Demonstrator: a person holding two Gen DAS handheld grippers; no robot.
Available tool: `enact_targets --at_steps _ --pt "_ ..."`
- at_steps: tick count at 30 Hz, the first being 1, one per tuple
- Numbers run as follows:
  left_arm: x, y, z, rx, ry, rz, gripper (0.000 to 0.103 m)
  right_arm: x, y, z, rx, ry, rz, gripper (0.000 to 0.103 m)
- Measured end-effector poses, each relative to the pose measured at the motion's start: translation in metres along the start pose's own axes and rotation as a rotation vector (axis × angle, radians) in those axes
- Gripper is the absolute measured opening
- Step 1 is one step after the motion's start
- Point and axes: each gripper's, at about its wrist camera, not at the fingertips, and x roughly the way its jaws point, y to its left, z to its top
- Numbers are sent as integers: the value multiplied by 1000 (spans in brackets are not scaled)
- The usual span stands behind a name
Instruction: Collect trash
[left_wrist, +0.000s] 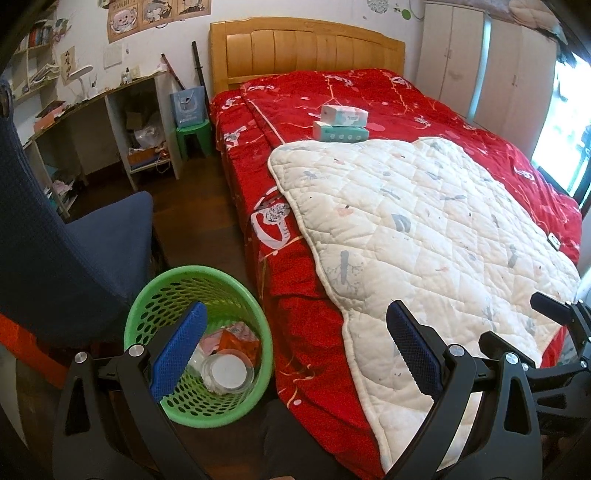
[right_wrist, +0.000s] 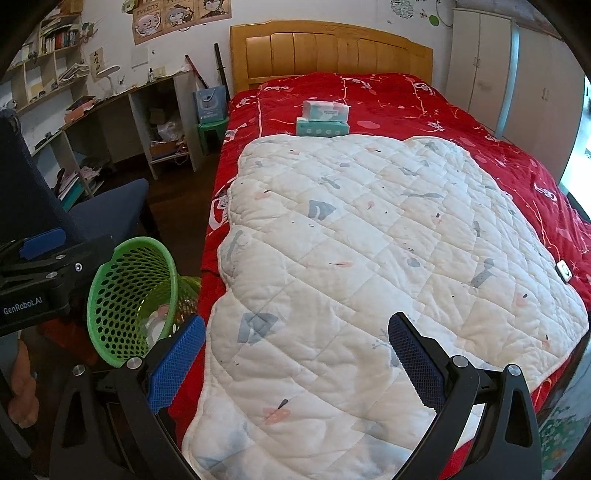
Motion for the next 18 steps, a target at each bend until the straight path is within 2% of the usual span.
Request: enact_targets --at_steps 18 --pt "3 -18 4 35 1 0 96 -7 -21 -2 40 -13 -52 96"
